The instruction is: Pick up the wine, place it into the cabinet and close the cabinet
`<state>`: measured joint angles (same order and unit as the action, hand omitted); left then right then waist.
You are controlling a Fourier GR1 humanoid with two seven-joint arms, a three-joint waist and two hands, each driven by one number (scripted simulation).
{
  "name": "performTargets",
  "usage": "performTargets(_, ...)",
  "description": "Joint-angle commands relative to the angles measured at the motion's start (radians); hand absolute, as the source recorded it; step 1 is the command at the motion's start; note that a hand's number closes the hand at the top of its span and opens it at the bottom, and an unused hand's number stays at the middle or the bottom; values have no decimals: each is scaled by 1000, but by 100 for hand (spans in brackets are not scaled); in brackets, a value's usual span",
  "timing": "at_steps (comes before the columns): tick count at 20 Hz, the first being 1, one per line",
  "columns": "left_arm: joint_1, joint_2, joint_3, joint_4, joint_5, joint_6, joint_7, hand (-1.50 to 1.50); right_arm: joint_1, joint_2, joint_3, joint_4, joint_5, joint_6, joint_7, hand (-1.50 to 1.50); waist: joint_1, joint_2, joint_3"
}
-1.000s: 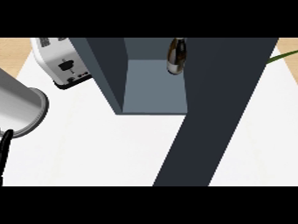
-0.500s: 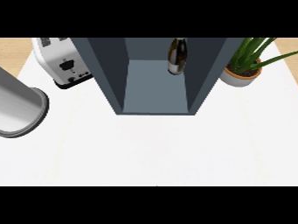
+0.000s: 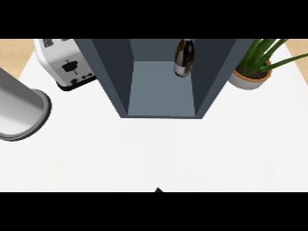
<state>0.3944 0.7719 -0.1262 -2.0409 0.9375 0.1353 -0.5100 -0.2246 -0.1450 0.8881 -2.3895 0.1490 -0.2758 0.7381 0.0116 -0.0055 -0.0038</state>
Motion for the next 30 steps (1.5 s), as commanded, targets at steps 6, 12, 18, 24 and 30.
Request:
performTargets(6, -51, -13, 15, -9, 20, -8, 51, -150, -343, 136, -3, 185, -105, -170, 39, 150, 27, 8, -1)
performTargets(12, -117, -69, -36, 53, -16, 2, 49, -150, -606, 140, -119, 395, -277, -245, -13, 150, 30, 15, -1)
performTargets(18, -79, -85, -20, -9, -43, 28, 66, -150, -836, 144, -243, 705, -384, -271, -132, 150, 36, 10, 2)
performTargets(24, -68, -128, -47, 23, -99, 20, 42, -150, -976, 118, -391, 899, -320, -116, -184, 150, 14, 8, 2)
performTargets(30, -112, -127, 15, 6, -91, 44, 113, -150, -971, 145, -438, 1118, -353, -82, -337, 150, 10, 8, 3)
